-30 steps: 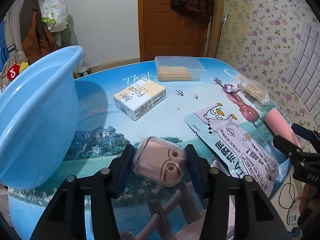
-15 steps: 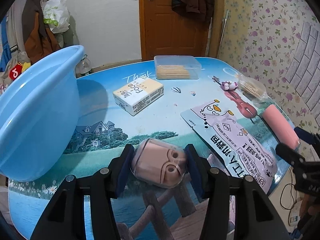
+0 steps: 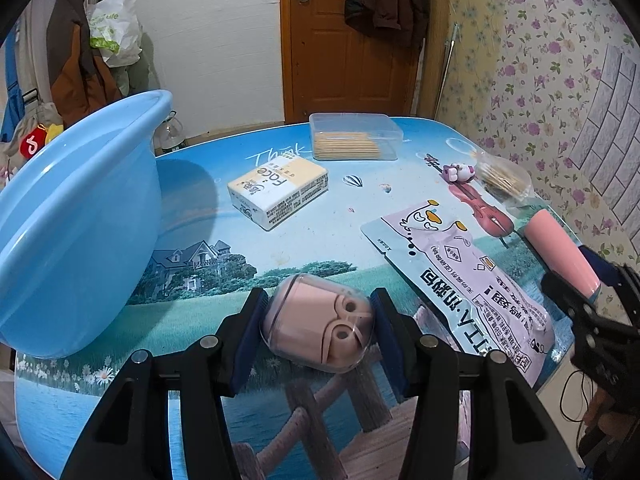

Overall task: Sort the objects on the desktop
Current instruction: 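Close the left gripper on the pink earbud case while the right gripper grasps the pink foam cylinder, then carry the earbud case and foam cylinder in both grippers over the blue basin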

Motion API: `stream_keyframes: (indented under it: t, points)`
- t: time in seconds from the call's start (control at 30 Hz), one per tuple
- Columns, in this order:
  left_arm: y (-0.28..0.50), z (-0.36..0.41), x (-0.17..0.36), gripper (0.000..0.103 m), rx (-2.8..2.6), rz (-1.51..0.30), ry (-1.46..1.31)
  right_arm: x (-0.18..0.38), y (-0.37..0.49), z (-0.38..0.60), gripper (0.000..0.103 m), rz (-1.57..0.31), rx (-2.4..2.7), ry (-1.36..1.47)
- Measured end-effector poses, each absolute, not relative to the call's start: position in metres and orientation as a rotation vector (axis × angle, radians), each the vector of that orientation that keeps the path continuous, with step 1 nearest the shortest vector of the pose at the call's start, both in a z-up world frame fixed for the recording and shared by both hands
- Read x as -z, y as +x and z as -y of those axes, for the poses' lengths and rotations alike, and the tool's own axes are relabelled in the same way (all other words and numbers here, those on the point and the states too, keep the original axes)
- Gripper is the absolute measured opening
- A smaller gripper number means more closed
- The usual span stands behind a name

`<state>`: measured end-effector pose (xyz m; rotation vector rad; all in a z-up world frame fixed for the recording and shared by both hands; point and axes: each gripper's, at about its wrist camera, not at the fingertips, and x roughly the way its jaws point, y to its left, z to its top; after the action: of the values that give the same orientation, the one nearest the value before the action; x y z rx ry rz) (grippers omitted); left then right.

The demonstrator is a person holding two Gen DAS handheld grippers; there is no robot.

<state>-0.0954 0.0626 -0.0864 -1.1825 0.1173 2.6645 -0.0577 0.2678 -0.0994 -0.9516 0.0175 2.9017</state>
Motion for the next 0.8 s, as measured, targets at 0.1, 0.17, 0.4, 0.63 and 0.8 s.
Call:
stream_keyframes:
  t: [0.1,0.17,0.4,0.63,0.8]
  points:
    - [-0.095,-0.063,0.086,0.051,-2.666,-0.117,-1.180,0.100,-0.060,-0.269,0.057,-0.022,-2.922,-0.926]
    - [-0.094,-0.063,0.087,0.051,-2.668,-0.117,-1.176,0.100,-0.060,-0.268,0.039,-0.014,-2.933,-0.914]
    - [-0.094,-0.062,0.086,0.051,-2.667,-0.121,-1.172,0.105,-0.062,-0.265,0.036,0.011,-2.963,-0.860]
    - [-0.094,-0.062,0.086,0.051,-2.668,-0.120,-1.168,0.108,-0.054,-0.267,0.036,0.009,-2.994,-0.787]
    - [-0.093,-0.061,0.085,0.051,-2.674,-0.115,-1.158,0.110,-0.053,-0.267,0.036,0.000,-2.999,-0.750]
